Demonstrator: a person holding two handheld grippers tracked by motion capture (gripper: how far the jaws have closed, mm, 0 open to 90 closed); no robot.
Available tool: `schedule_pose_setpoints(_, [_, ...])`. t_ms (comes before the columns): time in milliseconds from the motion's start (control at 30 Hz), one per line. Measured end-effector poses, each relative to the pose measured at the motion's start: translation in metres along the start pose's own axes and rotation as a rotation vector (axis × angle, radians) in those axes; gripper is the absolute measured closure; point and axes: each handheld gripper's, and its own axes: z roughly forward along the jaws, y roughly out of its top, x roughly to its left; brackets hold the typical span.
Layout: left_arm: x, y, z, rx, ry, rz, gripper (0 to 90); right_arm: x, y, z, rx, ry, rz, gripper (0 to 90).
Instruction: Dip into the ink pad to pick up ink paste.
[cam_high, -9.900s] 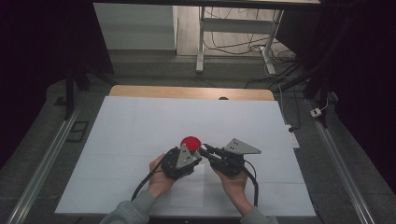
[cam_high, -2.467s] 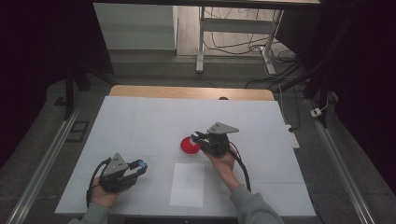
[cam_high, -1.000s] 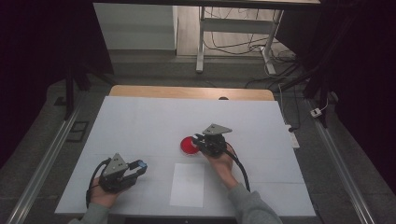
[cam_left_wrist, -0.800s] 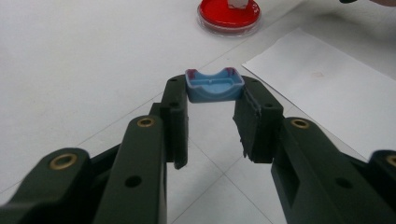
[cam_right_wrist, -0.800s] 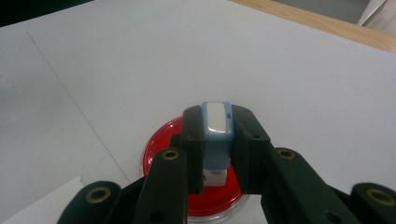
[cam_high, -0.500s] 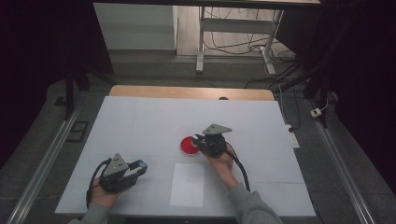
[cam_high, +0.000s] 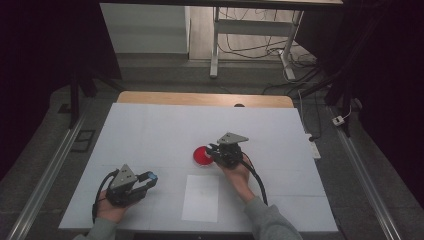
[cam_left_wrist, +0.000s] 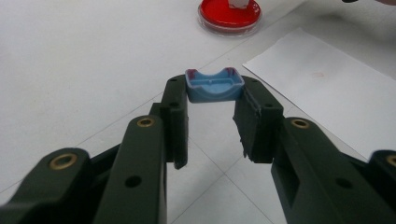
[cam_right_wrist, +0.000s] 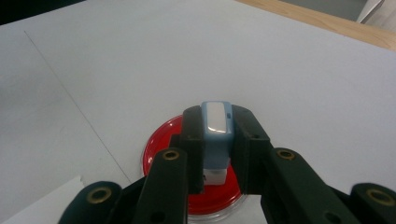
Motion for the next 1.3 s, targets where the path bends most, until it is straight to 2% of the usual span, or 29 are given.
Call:
schedule_pose_setpoints(367, [0.001, 0.000, -0.001, -0.002, 0.000, 0.001, 65.8, 0.005, 0.005, -0.006, -0.039, -0.001, -0.011, 75.3])
schedule_pose_setpoints(600, [0.000, 0.000, 0.000, -0.001, 0.001, 0.001, 65.9, 0.010, 0.010, -0.008, -0.057, 0.024, -0.018, 75.2])
schedule_pose_setpoints(1033, [0.001, 0.000, -0.001, -0.001, 0.003, 0.000, 65.8, 0.017, 0.009, 0.000, -0.042, 0.065, -0.031, 75.2])
schedule_pose_setpoints(1300, [0.001, -0.001, -0.001, -0.001, 0.004, -0.001, 65.8, 0.017, 0.009, 0.003, -0.027, 0.054, -0.037, 75.2])
